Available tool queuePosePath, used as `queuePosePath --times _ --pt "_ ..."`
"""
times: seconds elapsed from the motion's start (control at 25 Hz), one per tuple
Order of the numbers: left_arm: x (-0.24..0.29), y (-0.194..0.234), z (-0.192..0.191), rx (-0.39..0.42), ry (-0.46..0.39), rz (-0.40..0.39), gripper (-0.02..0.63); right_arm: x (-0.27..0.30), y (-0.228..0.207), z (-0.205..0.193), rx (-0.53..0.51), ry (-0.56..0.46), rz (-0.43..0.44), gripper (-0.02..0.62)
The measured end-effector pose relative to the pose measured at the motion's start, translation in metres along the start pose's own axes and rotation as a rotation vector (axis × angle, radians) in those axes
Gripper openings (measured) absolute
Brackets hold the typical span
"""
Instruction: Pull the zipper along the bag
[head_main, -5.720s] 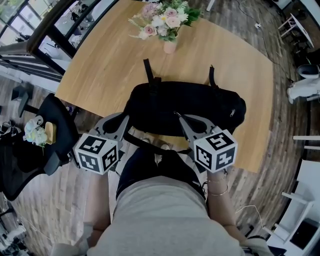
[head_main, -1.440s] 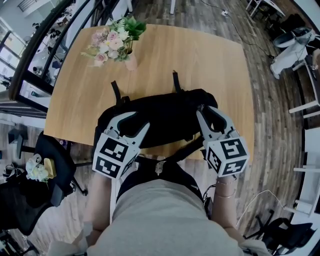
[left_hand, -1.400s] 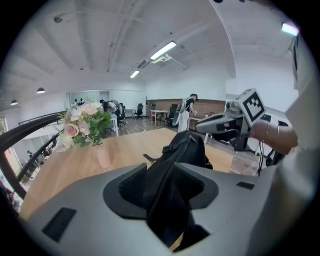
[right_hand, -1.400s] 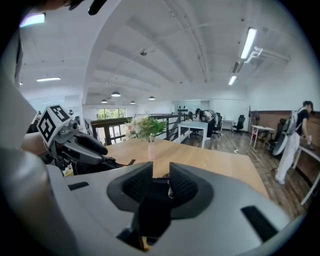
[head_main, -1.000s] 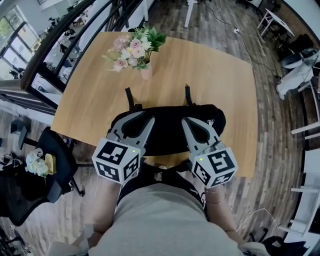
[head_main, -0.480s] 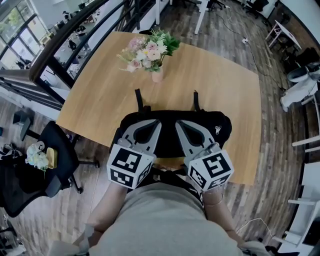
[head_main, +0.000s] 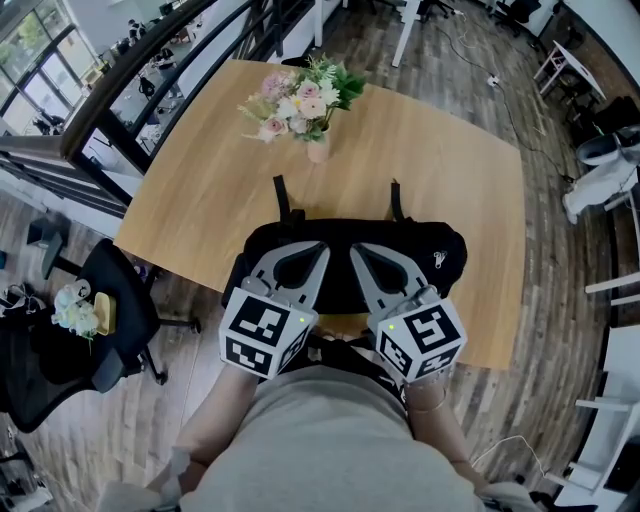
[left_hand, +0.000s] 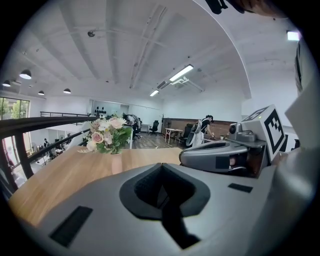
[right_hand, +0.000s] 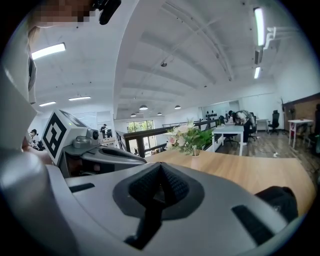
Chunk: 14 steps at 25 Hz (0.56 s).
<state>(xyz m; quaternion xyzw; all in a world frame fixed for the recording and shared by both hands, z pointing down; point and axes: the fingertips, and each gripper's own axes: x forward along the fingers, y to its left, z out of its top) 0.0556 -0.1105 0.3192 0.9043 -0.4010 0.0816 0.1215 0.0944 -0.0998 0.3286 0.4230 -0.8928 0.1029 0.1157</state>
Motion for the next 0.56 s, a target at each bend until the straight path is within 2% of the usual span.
queuePosePath --times 0.32,0.56 --pt "0.000 -0.003 -0.006 -0.019 0.020 -0.011 0.017 -0.004 0.000 -0.011 0.018 0.018 -0.022 0.006" --pt "-0.003 -0.002 -0.017 -0.027 0.047 -0.008 0.017 -0.004 0.005 -0.017 0.016 0.033 0.014 0.006"
